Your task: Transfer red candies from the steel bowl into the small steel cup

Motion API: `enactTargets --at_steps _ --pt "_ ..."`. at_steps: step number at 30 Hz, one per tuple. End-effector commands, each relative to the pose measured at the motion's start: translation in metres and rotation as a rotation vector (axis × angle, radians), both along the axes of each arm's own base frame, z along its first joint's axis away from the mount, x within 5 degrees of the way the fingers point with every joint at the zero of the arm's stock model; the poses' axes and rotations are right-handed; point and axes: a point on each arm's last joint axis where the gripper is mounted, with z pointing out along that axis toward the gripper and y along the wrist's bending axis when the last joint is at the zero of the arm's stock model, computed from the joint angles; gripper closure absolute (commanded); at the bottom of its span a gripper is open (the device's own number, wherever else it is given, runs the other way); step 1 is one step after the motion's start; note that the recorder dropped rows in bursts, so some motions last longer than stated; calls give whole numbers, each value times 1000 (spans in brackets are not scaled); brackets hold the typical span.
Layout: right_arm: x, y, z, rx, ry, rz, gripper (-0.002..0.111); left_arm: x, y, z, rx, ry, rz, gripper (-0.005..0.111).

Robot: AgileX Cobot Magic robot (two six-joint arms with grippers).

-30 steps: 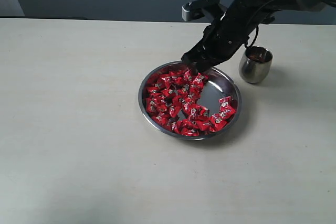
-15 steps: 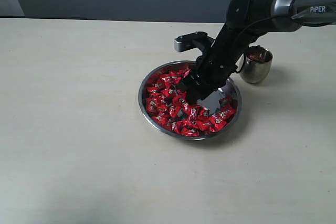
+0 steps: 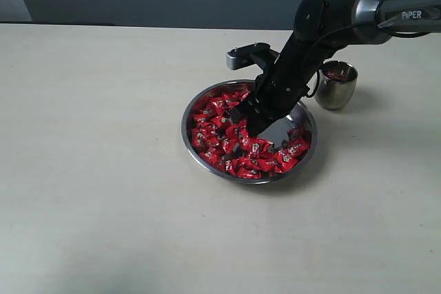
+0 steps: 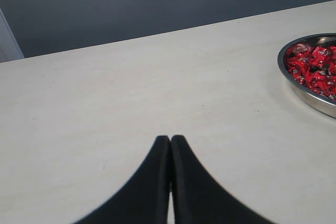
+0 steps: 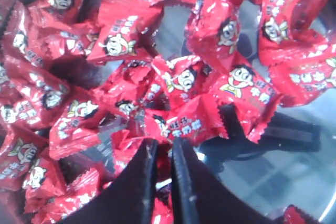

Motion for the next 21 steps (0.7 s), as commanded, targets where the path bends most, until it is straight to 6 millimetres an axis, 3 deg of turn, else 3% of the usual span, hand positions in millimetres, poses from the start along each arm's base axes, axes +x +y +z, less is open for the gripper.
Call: enactTargets --at_steps 1,12,14,17,19,21 --pt "1 0 1 2 -12 1 109 0 0 1 -8 -10 -3 106" --pt "-7 -1 11 -5 44 49 107 0 0 1 -8 -10 -3 106" --pt "-12 -2 11 -11 89 98 97 0 0 1 -8 -10 -3 106" --pt "-15 -2 11 -14 116 111 69 0 0 1 -8 -10 -3 106" --pt "-16 -3 11 -17 120 113 56 0 0 1 -8 -10 -3 106" --pt "-16 -3 11 -17 125 115 56 0 0 1 -8 -10 -3 106"
